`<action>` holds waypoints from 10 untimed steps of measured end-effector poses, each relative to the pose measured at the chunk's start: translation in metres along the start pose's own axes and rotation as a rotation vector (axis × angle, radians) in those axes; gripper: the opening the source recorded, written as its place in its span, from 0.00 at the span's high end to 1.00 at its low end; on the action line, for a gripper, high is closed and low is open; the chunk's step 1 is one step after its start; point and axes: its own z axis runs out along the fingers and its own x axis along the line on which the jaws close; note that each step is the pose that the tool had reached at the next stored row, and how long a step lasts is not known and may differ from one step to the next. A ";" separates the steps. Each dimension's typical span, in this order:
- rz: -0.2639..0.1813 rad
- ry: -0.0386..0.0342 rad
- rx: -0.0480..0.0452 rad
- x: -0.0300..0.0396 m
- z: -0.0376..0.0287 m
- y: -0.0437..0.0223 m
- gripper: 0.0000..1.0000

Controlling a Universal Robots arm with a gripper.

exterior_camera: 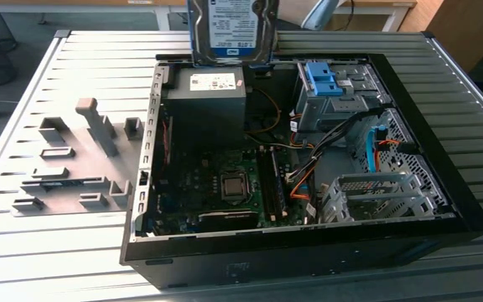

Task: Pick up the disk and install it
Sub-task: 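Pick up the disk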

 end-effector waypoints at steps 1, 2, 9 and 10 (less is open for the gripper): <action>0.000 -0.0001 0.0001 -0.0002 -0.0001 -0.0064 0.63; 0.000 0.0000 0.0000 -0.0004 -0.0002 -0.0107 0.63; 0.000 -0.0001 0.0001 -0.0006 -0.0006 -0.0290 0.63; 0.000 -0.0001 0.0001 0.0000 -0.0005 -0.0292 0.63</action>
